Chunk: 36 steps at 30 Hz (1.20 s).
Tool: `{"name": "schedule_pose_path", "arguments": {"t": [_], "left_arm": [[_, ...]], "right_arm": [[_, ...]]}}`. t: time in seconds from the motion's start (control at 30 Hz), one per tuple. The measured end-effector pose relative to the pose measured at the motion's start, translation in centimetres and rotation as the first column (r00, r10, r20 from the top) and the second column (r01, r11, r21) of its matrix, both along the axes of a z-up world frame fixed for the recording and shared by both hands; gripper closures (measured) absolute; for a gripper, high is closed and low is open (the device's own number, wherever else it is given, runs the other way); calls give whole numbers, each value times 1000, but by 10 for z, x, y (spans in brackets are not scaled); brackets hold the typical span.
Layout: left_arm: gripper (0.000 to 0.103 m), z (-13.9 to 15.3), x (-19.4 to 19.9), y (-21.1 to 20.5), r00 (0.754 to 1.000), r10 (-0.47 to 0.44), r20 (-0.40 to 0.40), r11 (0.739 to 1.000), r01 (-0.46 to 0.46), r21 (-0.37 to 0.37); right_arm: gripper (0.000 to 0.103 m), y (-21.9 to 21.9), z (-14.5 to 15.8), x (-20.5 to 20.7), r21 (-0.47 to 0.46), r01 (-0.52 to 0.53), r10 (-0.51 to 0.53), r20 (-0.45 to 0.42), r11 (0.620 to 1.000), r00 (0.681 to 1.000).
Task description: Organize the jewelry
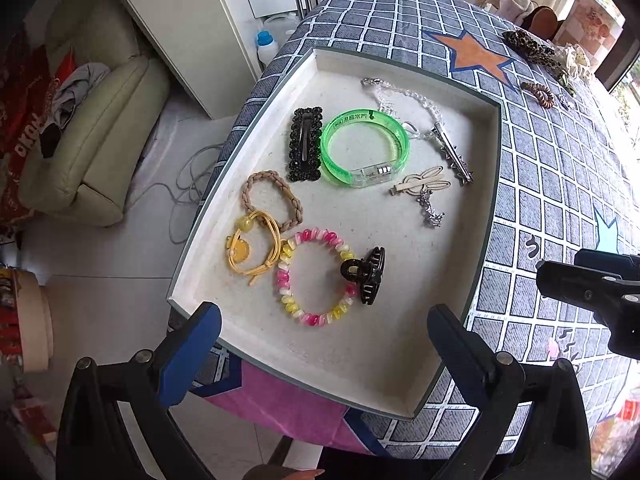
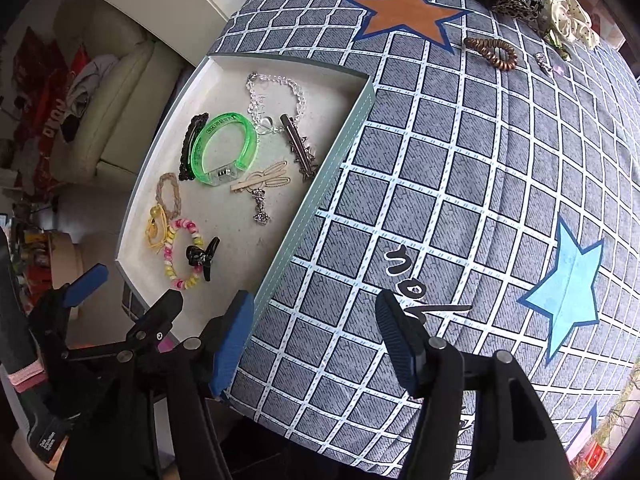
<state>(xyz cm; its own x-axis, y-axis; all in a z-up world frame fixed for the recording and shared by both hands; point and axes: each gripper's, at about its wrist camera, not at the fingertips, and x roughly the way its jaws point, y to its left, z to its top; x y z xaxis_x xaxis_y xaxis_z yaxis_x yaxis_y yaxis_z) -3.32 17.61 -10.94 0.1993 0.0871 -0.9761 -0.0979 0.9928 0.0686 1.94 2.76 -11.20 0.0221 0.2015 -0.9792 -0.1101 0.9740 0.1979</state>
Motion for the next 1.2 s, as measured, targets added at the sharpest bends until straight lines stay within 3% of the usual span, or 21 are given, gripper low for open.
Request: {"name": "schedule_pose_path", "arguments": {"t": [0.17, 0.37, 0.57, 0.9, 1.2], "left_arm": [[0, 11, -14, 0, 1000, -21, -14, 1000, 21, 0], [0, 35, -25, 6, 1000, -28, -5, 999, 28, -38], [0, 67, -32, 11, 998, -48, 48, 998, 50, -24], [0, 110, -31, 28, 994, -7, 108, 999, 11, -32], [0, 129, -30, 33, 992, 11, 126, 1000, -8, -22]], "right_arm": [[22, 4, 15, -9, -19, -9, 9, 8, 1000, 1000], [18, 12, 40, -13, -61, -32, 35, 51, 998, 998], [17, 26, 68, -16, -101, -81, 92, 102, 992, 990], [16, 54, 118, -23, -175, -149, 187, 227, 973, 956], [16, 65, 147, -25, -199, -159, 213, 290, 967, 933]]}}
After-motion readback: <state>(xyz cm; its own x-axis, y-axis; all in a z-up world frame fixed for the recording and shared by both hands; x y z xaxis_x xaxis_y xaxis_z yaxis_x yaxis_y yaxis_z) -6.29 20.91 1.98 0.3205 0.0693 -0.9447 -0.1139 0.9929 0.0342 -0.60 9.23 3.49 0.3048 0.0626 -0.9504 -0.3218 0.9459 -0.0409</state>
